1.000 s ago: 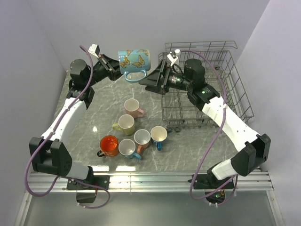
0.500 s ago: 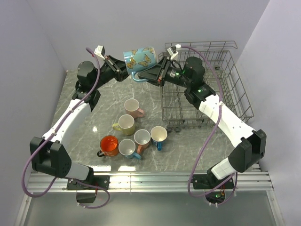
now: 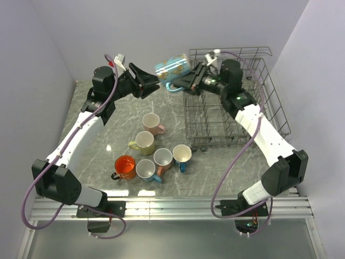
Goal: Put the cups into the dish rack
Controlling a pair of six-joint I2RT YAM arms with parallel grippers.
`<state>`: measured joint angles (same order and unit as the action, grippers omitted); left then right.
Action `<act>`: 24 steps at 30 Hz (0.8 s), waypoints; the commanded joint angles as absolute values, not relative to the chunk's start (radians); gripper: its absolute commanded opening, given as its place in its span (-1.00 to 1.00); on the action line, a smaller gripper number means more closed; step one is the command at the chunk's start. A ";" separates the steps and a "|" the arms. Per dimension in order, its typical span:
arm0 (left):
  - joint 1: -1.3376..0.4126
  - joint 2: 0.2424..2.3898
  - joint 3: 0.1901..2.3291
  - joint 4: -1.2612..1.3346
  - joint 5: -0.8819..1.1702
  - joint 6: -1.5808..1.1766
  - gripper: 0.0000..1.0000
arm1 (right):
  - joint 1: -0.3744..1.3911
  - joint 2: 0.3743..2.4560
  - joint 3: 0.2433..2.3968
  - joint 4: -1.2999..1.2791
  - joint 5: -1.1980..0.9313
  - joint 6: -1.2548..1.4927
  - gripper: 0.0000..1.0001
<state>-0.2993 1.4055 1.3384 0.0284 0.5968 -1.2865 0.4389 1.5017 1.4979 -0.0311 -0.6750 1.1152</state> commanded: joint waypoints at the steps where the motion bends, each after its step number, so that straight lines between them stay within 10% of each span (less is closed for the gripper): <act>1: -0.299 1.404 1.391 -0.081 0.586 -1.146 0.18 | 0.321 1.434 1.591 -0.044 -0.601 1.014 -1.00; 24: -0.299 1.421 1.460 -0.575 0.331 -0.781 0.25 | 0.247 1.913 2.108 -0.727 0.069 0.508 -1.00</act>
